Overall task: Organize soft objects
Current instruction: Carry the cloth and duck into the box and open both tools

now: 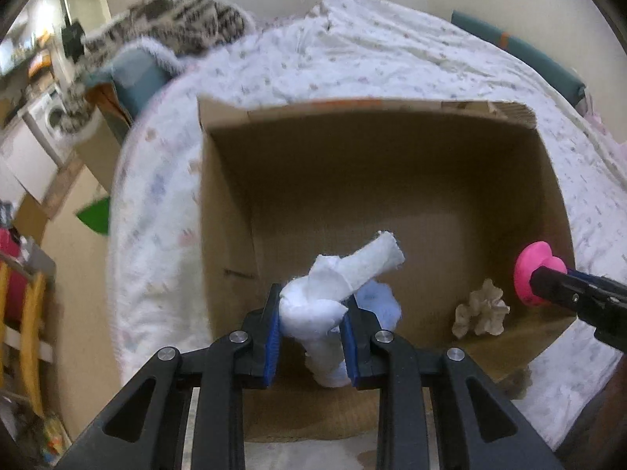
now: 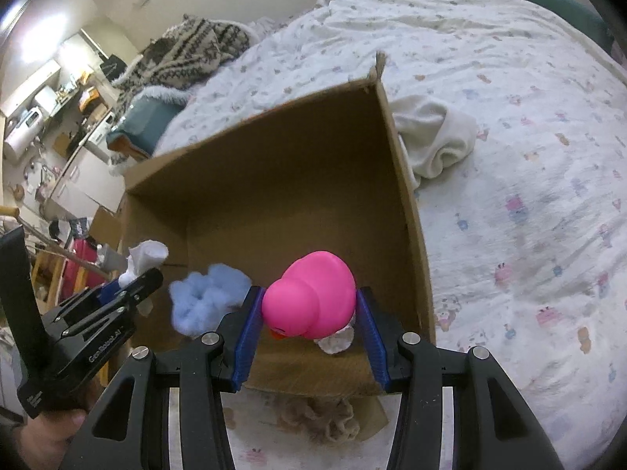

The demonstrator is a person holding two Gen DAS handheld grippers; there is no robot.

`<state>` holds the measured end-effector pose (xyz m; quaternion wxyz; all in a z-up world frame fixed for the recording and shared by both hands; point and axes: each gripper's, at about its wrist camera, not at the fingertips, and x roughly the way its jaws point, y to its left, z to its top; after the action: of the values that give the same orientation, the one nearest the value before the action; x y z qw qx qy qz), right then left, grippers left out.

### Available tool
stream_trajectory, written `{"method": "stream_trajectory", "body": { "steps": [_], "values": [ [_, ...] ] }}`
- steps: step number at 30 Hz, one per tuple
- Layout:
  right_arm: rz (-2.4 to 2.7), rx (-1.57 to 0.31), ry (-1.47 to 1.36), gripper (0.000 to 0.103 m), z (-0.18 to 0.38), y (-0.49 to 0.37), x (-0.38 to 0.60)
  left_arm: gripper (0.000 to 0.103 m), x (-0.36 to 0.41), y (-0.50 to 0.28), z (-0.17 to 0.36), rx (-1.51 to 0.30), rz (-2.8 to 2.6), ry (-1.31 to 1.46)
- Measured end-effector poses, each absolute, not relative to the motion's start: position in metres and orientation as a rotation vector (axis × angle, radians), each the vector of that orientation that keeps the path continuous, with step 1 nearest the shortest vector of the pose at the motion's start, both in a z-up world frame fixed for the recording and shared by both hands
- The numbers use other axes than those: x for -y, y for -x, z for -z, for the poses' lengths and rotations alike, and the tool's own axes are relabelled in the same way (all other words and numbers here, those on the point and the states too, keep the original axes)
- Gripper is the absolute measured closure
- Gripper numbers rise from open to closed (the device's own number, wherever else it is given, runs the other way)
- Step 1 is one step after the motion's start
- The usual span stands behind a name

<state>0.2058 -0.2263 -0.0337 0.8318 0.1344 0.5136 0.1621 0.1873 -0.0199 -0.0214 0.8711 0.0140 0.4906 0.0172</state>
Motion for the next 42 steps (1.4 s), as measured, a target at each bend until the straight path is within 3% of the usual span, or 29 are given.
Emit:
{"method": "stream_trajectory", "body": {
  "steps": [32, 34, 36, 42],
  "values": [
    [-0.415, -1.171, -0.215, 0.053, 0.06, -0.208, 0.204, 0.073, 0.025, -0.191, 0.039, -1.06, -0.015, -0.002],
    [-0.42, -1.167, -0.224, 0.053, 0.059, -0.209, 0.204, 0.068, 0.025, -0.191, 0.039, -1.057, -0.008, 0.0],
    [-0.415, -1.163, -0.226, 0.053, 0.059, -0.209, 0.205, 0.054, 0.025, -0.19, 0.037, -1.046, -0.006, -0.003],
    [-0.411, -1.15, -0.247, 0.053, 0.058, -0.208, 0.209, 0.037, 0.032, -0.188, 0.033, -1.029, 0.01, -0.003]
  ]
}}
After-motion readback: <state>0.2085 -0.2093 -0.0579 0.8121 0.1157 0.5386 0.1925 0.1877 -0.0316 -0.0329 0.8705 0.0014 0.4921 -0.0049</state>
